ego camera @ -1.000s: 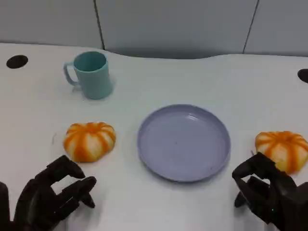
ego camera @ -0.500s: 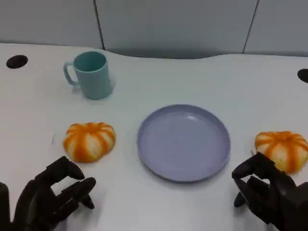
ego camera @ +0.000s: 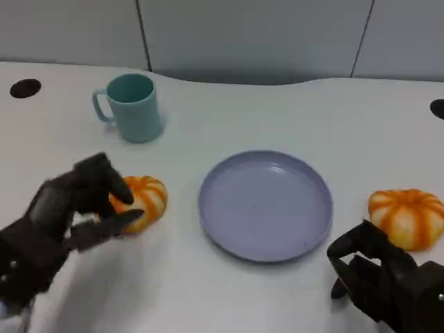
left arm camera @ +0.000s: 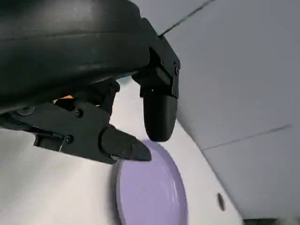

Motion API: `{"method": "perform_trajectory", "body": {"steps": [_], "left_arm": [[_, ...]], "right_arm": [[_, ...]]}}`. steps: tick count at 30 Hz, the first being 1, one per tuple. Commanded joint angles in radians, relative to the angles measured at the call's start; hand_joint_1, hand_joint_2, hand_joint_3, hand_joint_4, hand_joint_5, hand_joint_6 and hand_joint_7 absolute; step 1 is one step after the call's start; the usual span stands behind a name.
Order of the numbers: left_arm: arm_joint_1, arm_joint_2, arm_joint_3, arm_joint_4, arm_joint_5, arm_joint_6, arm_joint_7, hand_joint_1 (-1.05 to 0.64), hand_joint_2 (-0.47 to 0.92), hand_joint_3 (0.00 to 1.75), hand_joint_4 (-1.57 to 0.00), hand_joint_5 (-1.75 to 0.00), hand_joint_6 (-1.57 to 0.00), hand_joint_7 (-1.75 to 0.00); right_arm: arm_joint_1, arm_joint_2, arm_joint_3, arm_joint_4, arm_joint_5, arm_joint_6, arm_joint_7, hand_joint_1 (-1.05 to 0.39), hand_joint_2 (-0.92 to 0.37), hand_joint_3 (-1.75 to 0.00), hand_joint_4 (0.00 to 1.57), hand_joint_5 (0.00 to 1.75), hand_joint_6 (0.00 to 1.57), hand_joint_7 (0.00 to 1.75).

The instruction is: Grasp the bread from the table and place it into the plate.

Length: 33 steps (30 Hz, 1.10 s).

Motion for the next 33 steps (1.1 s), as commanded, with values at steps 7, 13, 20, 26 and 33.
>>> {"method": "perform_trajectory", "body": {"steps": [7, 13, 20, 26, 33], "left_arm": [[-0.140, 0.245, -0.177, -0.117, 0.619, 0.024, 0.136, -0.51, 0.87, 0.01, -0.49, -1.41, -0.50, -1.11], [-0.229, 0.330, -0.289, -0.106, 0.724, 0.144, -0.077, -0.77, 0.90, 0.00, -0.07, -0.17, -0.26, -0.02], [-0.310, 0.321, -0.360, 0.016, 0.682, 0.185, -0.178, -0.86, 0.91, 0.01, 0.00, -0.01, -0.14, 0.00], [-0.412, 0.268, -0.438, 0.229, 0.675, 0.213, -0.173, -0.92, 0.92, 0.02, 0.00, 0.00, -0.07, 0.00], [-0.598, 0.133, -0.544, 0.688, 0.695, 0.244, -0.047, -0.92, 0.91, 0.01, 0.00, 0.00, -0.05, -0.01]], "right_arm": [[-0.014, -0.011, -0.001, 0.018, -0.007, -0.025, -0.006, -0.29, -0.92, -0.32, 0.58, 1.75, 0.38, 1.75], [-0.013, -0.007, -0.001, 0.020, -0.004, -0.026, -0.008, -0.29, -0.92, -0.31, 0.59, 1.75, 0.38, 1.75], [-0.004, -0.009, 0.002, 0.013, -0.002, -0.035, -0.004, -0.29, -0.92, -0.32, 0.59, 1.75, 0.38, 1.75], [0.002, -0.009, 0.003, 0.006, 0.000, -0.032, -0.002, -0.29, -0.92, -0.31, 0.60, 1.75, 0.39, 1.75], [0.007, -0.010, 0.004, -0.004, -0.009, -0.020, -0.013, -0.30, -0.92, -0.31, 0.58, 1.75, 0.38, 1.75]]}}
